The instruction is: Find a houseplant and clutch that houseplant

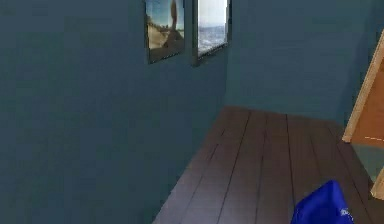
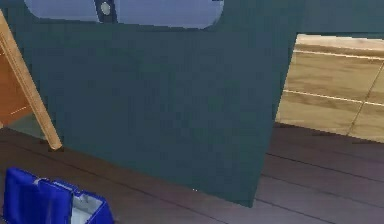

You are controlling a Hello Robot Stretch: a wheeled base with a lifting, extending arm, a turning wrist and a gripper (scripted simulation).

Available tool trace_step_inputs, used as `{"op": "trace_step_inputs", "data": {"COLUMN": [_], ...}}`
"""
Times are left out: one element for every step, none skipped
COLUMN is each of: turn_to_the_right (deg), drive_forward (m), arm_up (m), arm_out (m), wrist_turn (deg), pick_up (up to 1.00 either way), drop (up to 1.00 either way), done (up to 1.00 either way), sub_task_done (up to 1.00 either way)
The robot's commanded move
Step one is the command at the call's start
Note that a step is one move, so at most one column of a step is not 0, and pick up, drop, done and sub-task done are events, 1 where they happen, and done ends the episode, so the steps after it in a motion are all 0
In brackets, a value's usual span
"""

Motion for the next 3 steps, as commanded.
{"op": "trace_step_inputs", "data": {"turn_to_the_right": [0.0,18.0,3.0], "drive_forward": [0.65,0.00,0.00], "arm_up": [0.00,0.00,0.00], "arm_out": [0.00,0.00,0.00], "wrist_turn": [0.0,0.0,0.0], "pick_up": [0.00,0.00,0.00], "drop": [0.00,0.00,0.00], "done": [0.00,0.00,0.00], "sub_task_done": [0.00,0.00,0.00]}}
